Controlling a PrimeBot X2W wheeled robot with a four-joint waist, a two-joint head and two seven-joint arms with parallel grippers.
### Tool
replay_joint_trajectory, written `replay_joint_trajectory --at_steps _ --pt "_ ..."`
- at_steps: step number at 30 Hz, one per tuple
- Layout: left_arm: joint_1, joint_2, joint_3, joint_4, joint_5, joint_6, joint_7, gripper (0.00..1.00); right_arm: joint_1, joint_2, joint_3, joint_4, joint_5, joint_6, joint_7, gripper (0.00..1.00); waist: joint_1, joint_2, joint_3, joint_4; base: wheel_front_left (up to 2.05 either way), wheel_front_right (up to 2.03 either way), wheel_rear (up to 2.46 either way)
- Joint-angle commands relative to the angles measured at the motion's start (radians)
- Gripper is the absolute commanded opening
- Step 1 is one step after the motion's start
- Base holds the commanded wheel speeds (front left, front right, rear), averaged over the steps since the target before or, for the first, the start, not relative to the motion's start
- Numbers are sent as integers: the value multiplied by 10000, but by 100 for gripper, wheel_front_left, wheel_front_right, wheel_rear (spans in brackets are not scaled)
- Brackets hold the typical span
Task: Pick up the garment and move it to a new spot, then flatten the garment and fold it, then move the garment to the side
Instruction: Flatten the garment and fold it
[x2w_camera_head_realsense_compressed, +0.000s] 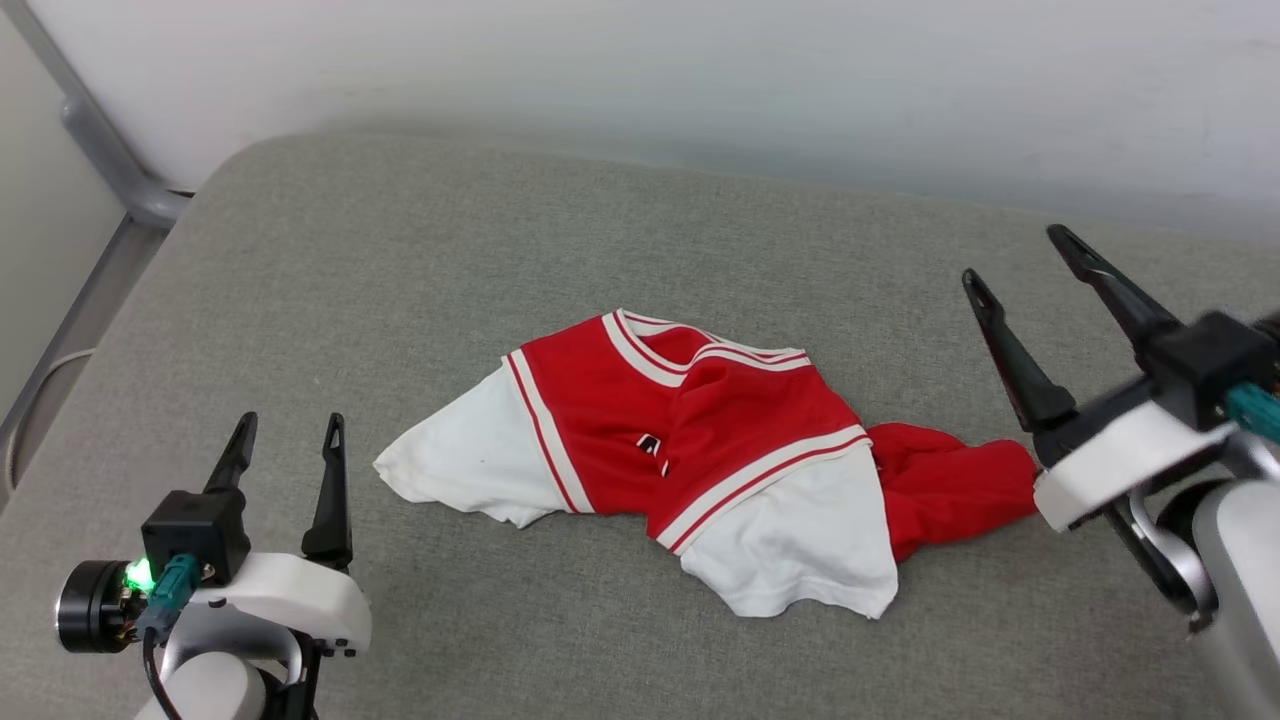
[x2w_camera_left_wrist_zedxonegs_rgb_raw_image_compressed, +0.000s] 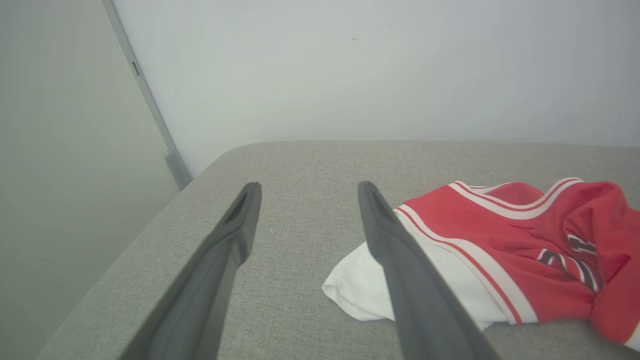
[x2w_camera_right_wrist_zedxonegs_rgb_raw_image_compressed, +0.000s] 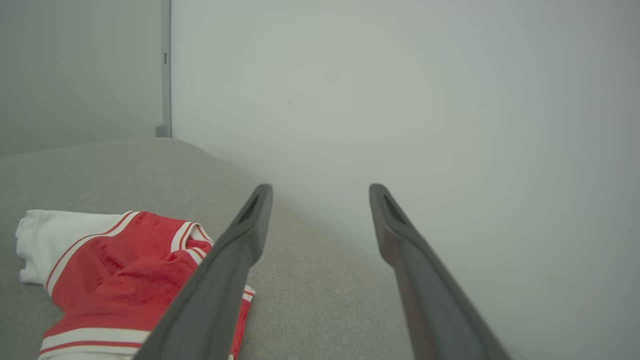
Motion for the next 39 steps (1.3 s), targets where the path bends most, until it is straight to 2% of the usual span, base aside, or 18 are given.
replay_joint_trajectory --at_steps 1,9,13,15,16,18,21,28,37,38,39 --pt "145 -200 197 -98 310 -71 -23 100 -641 -441 678 197 472 -10 677 100 0 0 173 198 0 0 0" --pt "424 -1357 1160 -634 1704 -357 -24 100 -3449 -2339 4370 640 3485 -12 5136 100 0 0 803 840 0 0 0" --pt "397 -1967 1526 -787 2313 -565 -22 100 -4667 -2907 5808 993 4711 -11 7090 100 0 0 1213 1198 0 0 0" --pt "370 -2313 1685 -887 2592 -675 -24 100 -5220 -3062 6427 1140 5193 -11 7815 100 0 0 1443 1398 0 0 0" --pt "370 -2313 1685 -887 2592 -675 -24 100 -5220 -3062 6427 1140 5193 -11 7815 100 0 0 1443 1398 0 0 0" --pt "370 -2786 1922 -998 3049 -845 -24 100 -5850 -3256 7311 1474 5666 -12 8769 100 0 0 1725 1644 0 0 0" --pt "383 -3278 2124 -1082 3373 -1063 -24 100 -6377 -3255 7950 1853 5963 -11 9331 100 0 0 2004 1865 0 0 0" --pt "200 -4181 2588 -950 3953 -1667 -24 100 -6744 -3134 8920 2757 6524 -11 9749 100 0 0 2553 2291 0 0 0" --pt "50 -4765 3056 -799 4464 -2202 -25 100 -6446 -3345 10395 2975 6618 -6 9931 100 0 0 2858 2432 0 0 0" --pt "41 -4806 3121 -793 4521 -2250 -25 100 -6452 -3331 10454 2958 6633 -6 9830 78 0 0 2861 2418 0 0 0" --pt "44 -4841 3186 -781 4562 -2292 -25 100 -6474 -3308 10484 2941 6664 -6 9656 30 0 0 2852 2394 0 0 0"
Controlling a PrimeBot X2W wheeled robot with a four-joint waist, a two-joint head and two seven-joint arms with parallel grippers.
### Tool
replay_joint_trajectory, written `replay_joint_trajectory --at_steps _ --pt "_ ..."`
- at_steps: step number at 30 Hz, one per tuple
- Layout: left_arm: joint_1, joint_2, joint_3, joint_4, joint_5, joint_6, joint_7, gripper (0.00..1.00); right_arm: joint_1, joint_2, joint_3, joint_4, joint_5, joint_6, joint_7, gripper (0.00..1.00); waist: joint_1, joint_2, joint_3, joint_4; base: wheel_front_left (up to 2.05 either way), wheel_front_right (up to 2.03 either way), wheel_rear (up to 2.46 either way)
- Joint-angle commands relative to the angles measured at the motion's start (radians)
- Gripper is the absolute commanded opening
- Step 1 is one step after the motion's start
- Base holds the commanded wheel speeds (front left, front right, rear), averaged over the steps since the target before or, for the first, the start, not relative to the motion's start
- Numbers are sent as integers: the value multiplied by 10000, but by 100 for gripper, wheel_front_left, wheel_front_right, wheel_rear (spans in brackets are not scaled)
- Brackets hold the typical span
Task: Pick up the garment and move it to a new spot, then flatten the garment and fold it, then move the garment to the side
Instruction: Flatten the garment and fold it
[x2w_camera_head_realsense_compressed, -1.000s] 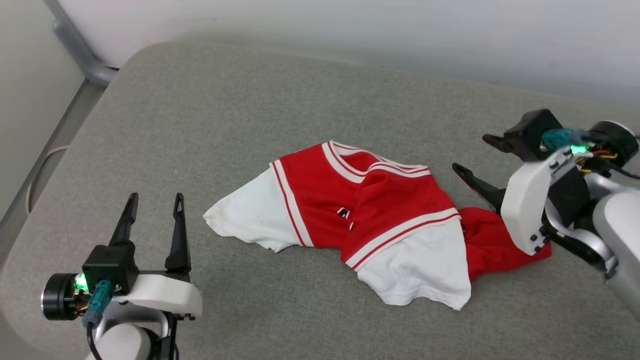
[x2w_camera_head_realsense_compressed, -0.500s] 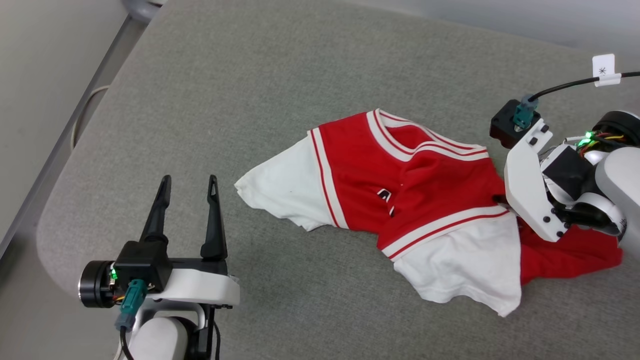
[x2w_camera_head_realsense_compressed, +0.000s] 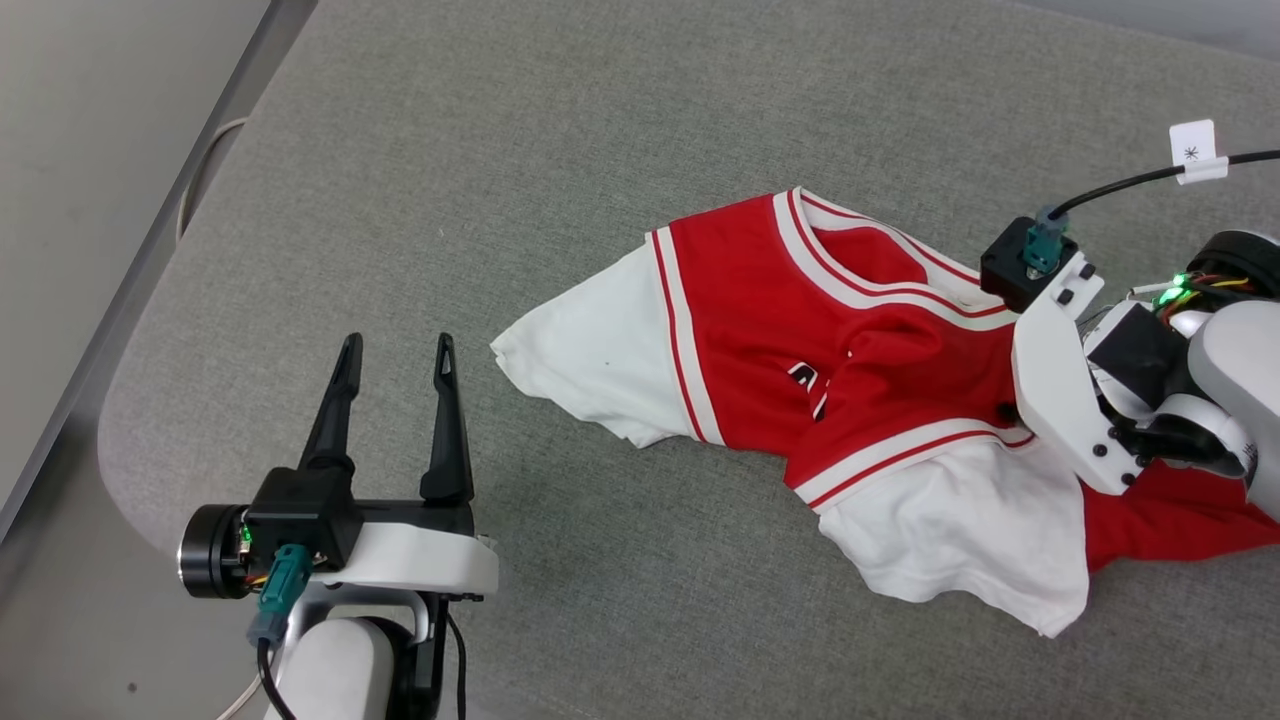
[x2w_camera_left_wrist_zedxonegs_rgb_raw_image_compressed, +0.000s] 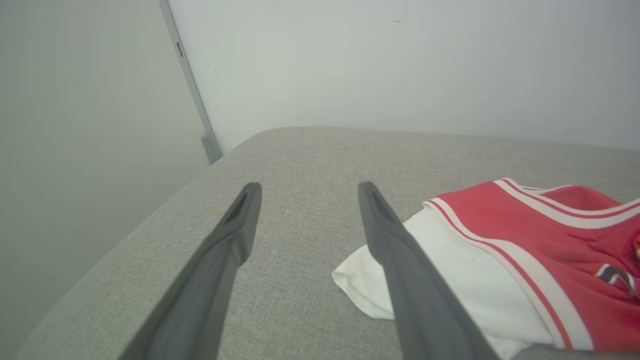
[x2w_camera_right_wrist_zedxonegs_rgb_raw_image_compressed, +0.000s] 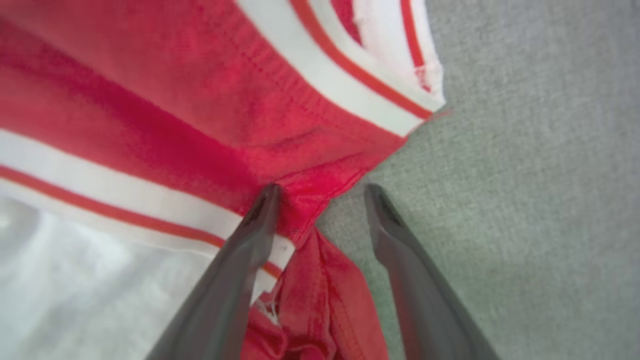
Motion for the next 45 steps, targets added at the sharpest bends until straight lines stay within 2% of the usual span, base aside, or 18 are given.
replay_joint_trajectory --at_steps 1,8,9,14,15,20,27,33,39,45 --pt "-102 -26 101 20 68 -48 -25 100 636 174 559 246 76 0 -83 0 1 -1 -29 -46 0 0 0" --pt "99 -144 477 151 417 -317 -25 100 -27 300 457 4 -132 -5 -2254 0 1 -1 -577 -475 0 0 0" --pt "290 -149 617 158 531 -416 -25 100 -189 151 459 -390 -367 -5 -3291 0 1 -1 -914 -743 0 0 0" --pt "603 -78 895 192 664 -550 -25 100 46 -182 315 -1117 -556 -5 -4730 0 1 -1 -1434 -1257 0 0 0" --pt "816 -32 1085 177 680 -597 -25 100 429 -523 11 -1690 -481 -5 -5249 0 1 -1 -1702 -1551 0 0 0" --pt "1267 -53 1272 87 784 -567 -25 100 1435 -1241 -1018 -2639 -377 -6 -5740 0 1 -1 -2071 -2038 0 0 0" --pt "1695 -57 1521 -24 811 -635 -23 100 3468 -2367 -3335 -3483 -445 -6 -5840 0 1 -1 -2341 -2564 0 0 0" --pt "1705 -115 1584 -40 831 -698 -25 100 4870 -3006 -5677 -4010 -793 -6 -5193 0 1 -1 -2316 -2789 0 0 0" --pt "1495 -192 1515 -72 852 -760 -25 100 5528 -3057 -7609 -4141 -1301 -6 -4029 0 1 -1 -2060 -2727 0 0 0" --pt "1182 -252 1383 -28 796 -838 -25 100 5225 -2998 -8125 -3838 -1796 -6 -2906 0 1 -1 -1492 -2335 0 0 0"
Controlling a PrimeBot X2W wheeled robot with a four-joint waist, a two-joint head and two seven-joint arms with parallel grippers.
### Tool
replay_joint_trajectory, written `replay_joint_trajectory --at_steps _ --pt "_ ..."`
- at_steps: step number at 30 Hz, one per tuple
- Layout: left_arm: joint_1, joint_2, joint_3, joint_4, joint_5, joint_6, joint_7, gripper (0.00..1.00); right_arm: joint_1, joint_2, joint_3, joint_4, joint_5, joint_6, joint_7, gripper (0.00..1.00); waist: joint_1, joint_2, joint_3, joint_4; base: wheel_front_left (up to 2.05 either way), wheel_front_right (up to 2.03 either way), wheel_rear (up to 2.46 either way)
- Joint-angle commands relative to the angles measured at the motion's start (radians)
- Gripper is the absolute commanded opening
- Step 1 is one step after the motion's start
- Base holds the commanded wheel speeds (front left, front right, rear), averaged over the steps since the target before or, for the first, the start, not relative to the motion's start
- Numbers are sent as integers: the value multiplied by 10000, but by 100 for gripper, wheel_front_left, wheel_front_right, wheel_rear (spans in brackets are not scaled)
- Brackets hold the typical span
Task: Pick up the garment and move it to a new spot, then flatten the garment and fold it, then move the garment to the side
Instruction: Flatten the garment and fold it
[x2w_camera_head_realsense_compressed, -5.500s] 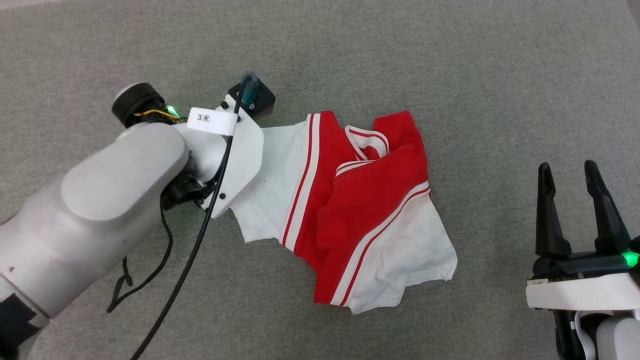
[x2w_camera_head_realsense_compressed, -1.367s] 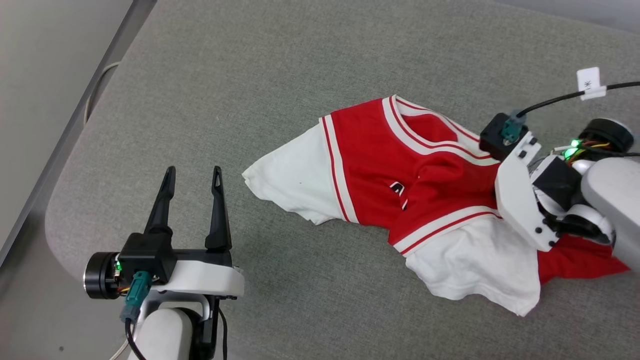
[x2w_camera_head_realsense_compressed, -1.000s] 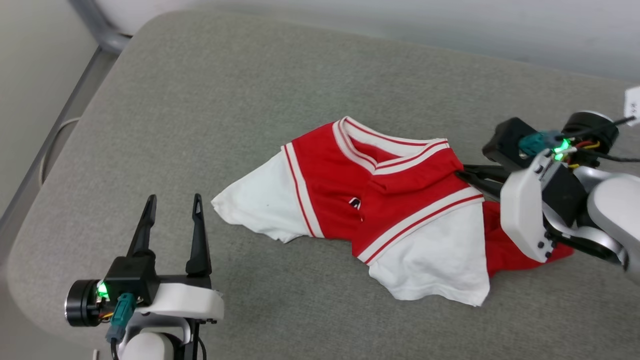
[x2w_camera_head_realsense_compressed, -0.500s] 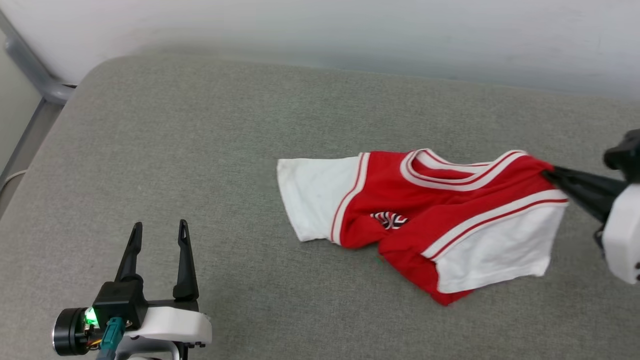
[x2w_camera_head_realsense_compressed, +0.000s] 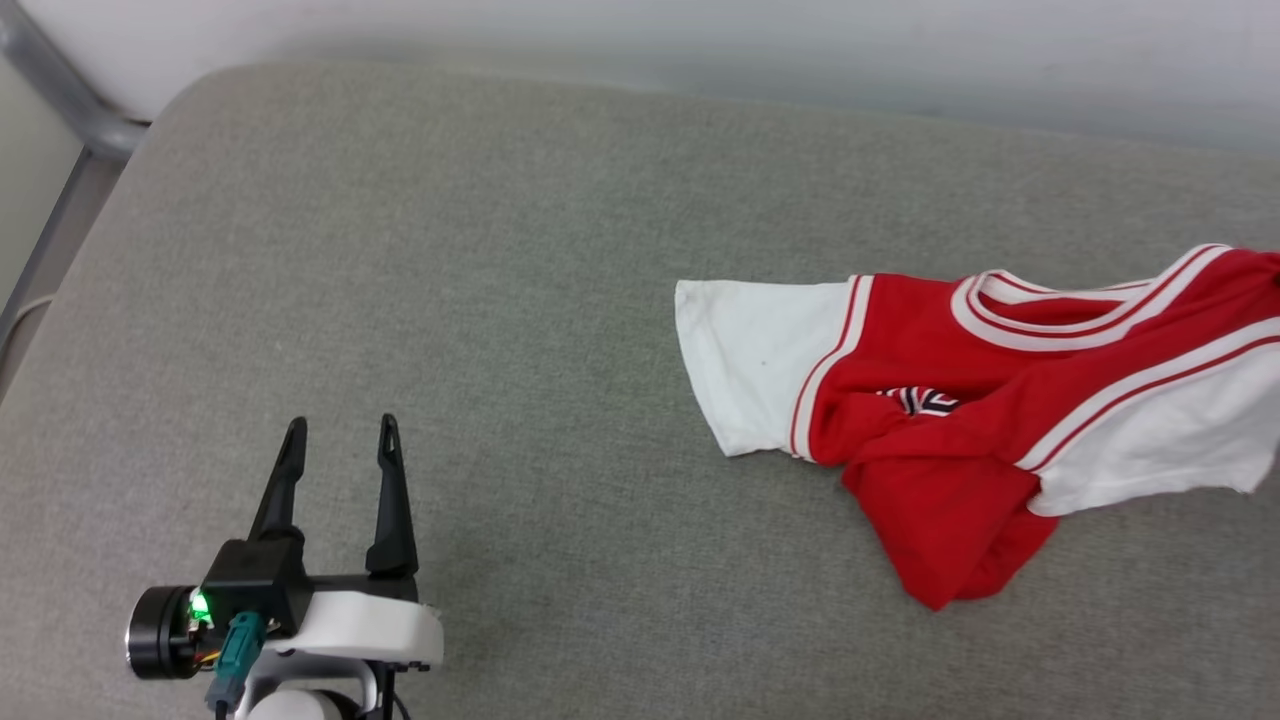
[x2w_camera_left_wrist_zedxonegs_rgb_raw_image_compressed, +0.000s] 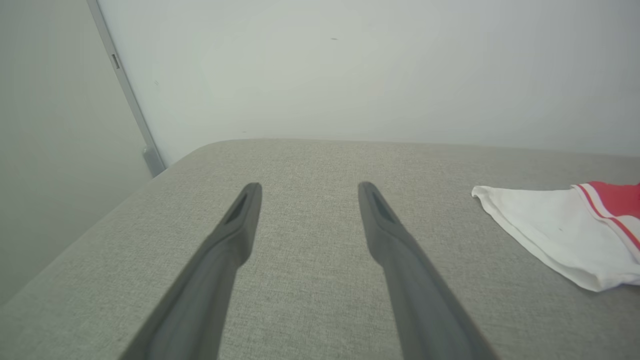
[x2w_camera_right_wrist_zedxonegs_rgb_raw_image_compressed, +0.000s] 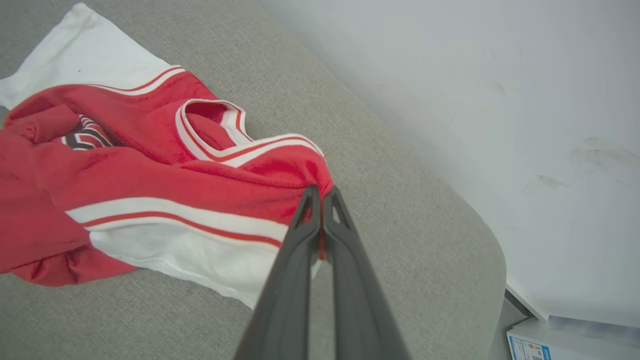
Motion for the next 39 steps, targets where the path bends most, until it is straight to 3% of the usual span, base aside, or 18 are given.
replay_joint_trajectory --at_steps 1,7,17,30,31,32,33,34,39 --pt "-220 -27 -76 -9 8 -40 -25 100 -322 -2 54 191 -128 -14 247 0 0 0 353 287 0 0 0" --pt "-712 -105 -353 -84 -100 -47 -23 100 -1882 -94 740 1128 -787 -14 1097 0 0 0 1369 892 0 0 0" --pt "-1528 -152 -805 -265 -388 85 -23 100 -4488 927 2692 3379 -1140 -14 1943 0 0 0 2567 1529 0 0 0" --pt "-1784 -150 -1000 -312 -423 289 -23 100 -4996 1529 4363 5128 -315 -8 1466 0 0 0 2742 1484 0 0 0" --pt "-1760 -152 -979 -297 -402 291 -25 100 -5051 1558 4306 5204 -212 -8 1256 5 0 0 2689 1448 0 0 0" --pt "-1723 -149 -955 -268 -376 291 -25 100 -5052 1570 4246 5283 -112 -10 1034 31 0 0 2610 1411 0 0 0" --pt "-1668 -149 -930 -252 -351 286 -25 100 -5040 1585 4163 5327 -23 -10 751 87 0 0 2515 1364 0 0 0" --pt "-1608 -149 -902 -249 -345 271 -25 100 -5030 1603 4045 5341 69 -11 405 100 0 0 2408 1308 0 0 0" --pt "-1309 -151 -661 -286 -166 206 -23 100 -4482 1432 3540 5166 553 -13 -1303 100 0 0 1806 943 0 0 0"
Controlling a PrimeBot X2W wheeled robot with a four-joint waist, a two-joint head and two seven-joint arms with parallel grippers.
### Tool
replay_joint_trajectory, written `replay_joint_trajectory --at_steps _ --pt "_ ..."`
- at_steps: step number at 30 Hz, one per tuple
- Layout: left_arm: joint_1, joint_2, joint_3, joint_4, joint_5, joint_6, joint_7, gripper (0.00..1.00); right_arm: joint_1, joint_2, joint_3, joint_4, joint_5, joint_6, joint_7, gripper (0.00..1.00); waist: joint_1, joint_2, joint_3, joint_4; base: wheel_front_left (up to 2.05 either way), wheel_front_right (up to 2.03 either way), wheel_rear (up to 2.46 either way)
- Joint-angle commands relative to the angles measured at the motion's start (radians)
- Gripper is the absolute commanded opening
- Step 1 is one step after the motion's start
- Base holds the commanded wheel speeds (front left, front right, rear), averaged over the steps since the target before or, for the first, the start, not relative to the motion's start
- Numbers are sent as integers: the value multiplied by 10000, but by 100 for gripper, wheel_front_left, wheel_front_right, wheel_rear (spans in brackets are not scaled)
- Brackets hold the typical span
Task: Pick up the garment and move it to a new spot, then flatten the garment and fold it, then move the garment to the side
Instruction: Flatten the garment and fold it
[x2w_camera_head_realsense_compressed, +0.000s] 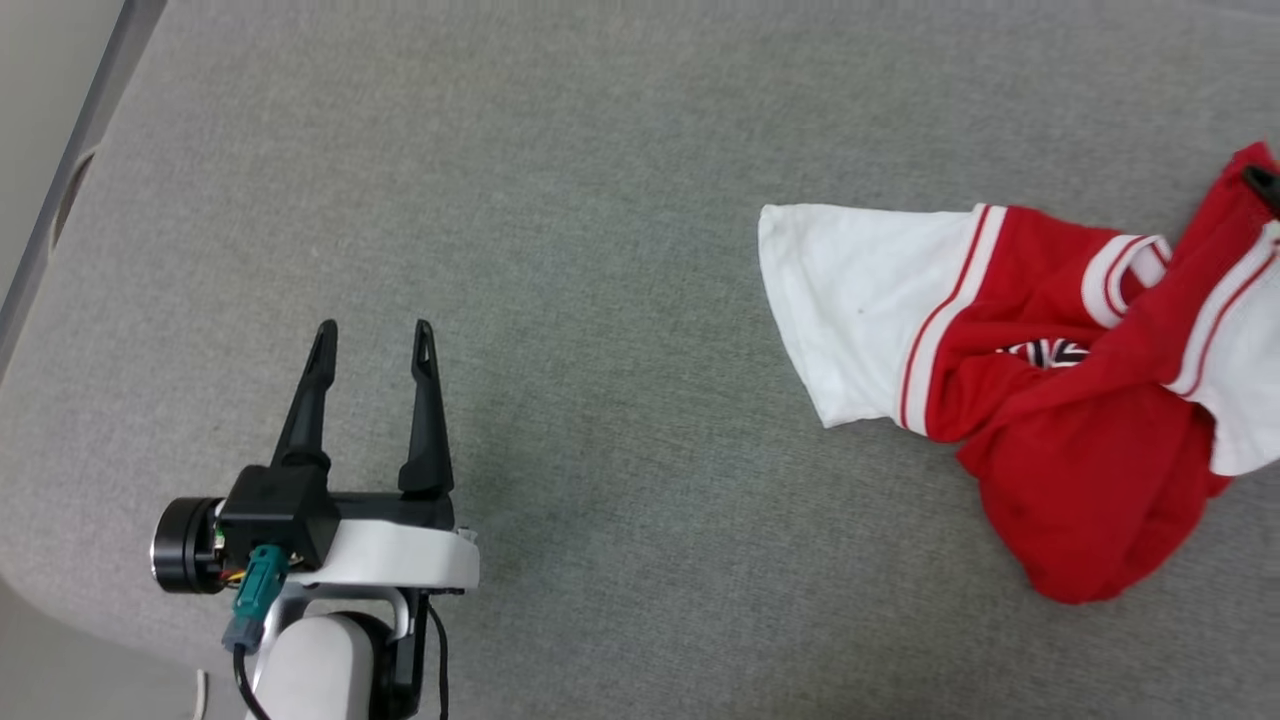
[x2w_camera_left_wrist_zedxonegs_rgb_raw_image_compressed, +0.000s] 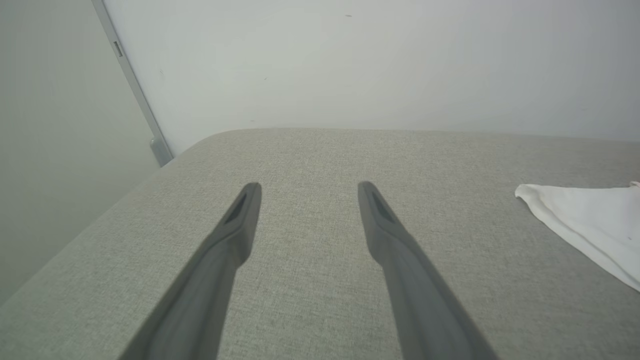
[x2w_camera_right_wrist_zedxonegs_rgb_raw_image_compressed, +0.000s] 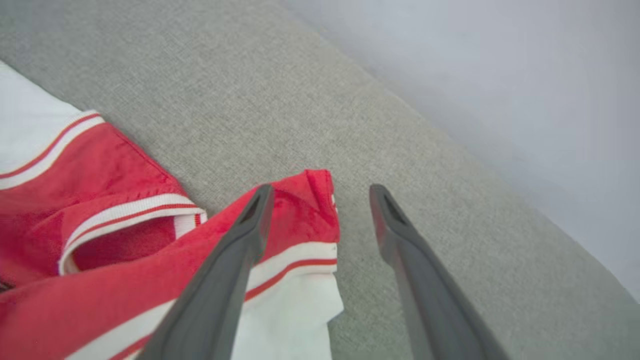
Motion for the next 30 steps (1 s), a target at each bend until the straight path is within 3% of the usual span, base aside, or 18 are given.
replay_joint_trajectory --at_steps 1,7,11,15,21,25,30 --pt "94 -9 63 -52 64 -21 -25 100 221 -138 -142 -79 83 -11 -275 100 -1 0 -316 -283 0 0 0" --pt "414 20 320 -205 243 -117 -25 100 1111 -685 -1194 -813 743 -11 -1362 100 -1 0 -748 -755 0 0 0" --pt "575 17 366 -327 345 -126 -25 100 1629 -1166 -1973 -1545 1233 -11 -1113 100 -1 0 -910 -976 0 0 0" --pt "702 14 377 -422 391 -130 -25 100 2189 -1646 -2437 -2270 1729 -11 30 100 -1 0 -983 -1087 0 0 0" --pt "686 7 324 -525 400 -192 -25 100 2988 -2012 -2639 -2935 2061 -11 2726 100 -1 0 -832 -1065 0 0 0" --pt "519 0 204 -538 350 -191 -23 100 3280 -1830 -2750 -3061 1796 -11 3991 100 -1 0 -561 -916 0 0 0" --pt "272 -6 -18 -490 270 -187 -23 100 3326 -1377 -2998 -2756 1278 -11 4721 100 -1 0 -122 -578 0 0 0"
